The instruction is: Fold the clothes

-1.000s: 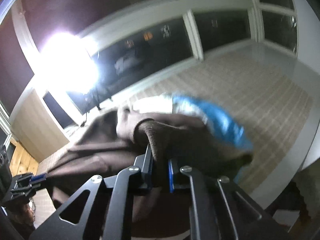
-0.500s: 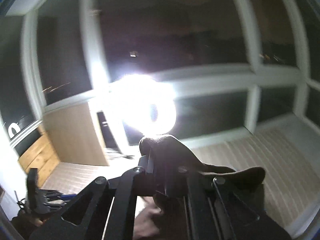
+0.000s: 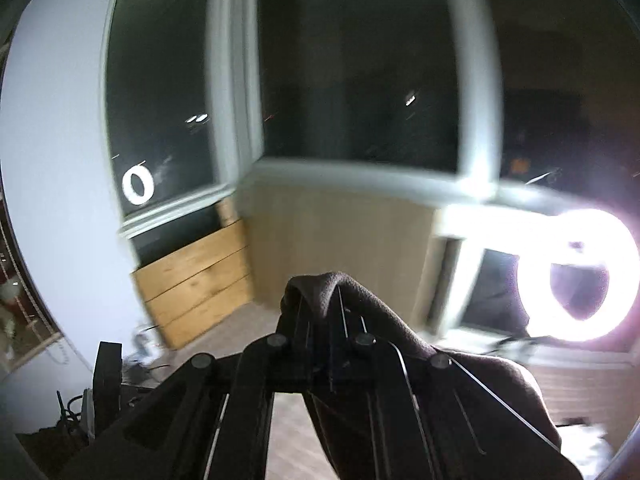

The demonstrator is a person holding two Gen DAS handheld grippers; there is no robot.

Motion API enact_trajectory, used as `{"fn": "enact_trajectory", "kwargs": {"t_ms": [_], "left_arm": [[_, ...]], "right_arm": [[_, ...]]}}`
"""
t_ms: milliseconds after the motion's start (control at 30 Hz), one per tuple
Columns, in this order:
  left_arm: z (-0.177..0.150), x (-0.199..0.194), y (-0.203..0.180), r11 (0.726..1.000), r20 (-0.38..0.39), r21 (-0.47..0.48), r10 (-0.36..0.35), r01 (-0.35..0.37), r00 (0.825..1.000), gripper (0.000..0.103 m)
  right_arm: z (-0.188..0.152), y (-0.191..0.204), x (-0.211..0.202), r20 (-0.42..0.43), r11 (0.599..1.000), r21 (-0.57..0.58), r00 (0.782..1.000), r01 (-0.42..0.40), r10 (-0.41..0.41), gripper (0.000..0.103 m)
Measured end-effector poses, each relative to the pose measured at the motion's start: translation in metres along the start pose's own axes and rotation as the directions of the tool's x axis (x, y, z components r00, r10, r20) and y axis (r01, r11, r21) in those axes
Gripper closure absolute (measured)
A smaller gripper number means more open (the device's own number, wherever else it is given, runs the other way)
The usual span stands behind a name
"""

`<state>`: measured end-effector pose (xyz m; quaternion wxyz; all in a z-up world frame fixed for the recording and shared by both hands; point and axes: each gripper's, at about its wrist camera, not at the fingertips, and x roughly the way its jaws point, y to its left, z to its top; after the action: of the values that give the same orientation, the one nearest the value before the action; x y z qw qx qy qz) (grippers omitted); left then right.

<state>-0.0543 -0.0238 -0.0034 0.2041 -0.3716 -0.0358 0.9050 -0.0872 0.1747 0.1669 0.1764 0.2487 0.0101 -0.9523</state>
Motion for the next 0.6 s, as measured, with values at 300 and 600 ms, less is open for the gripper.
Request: {"fn": "enact_trajectory", "kwargs": {"t_ms": [300, 600], "left_arm": [[-0.029, 0.04, 0.081, 0.996, -0.158, -0.053, 0.065, -0.075, 0.985, 0.079], [-0.05, 0.128, 0.086, 0.99, -0.319, -0.109, 0.048, -0.086, 0.947, 0.077]], "right_arm": [[-0.1, -0.013, 0.122, -0.354, 0.991, 0.111, 0.935, 0.07, -0.026, 0.039], [-0.281, -0.108, 0.157, -0.61, 0.947, 0.023, 0.755, 0.321, -0.241, 0.037]]}}
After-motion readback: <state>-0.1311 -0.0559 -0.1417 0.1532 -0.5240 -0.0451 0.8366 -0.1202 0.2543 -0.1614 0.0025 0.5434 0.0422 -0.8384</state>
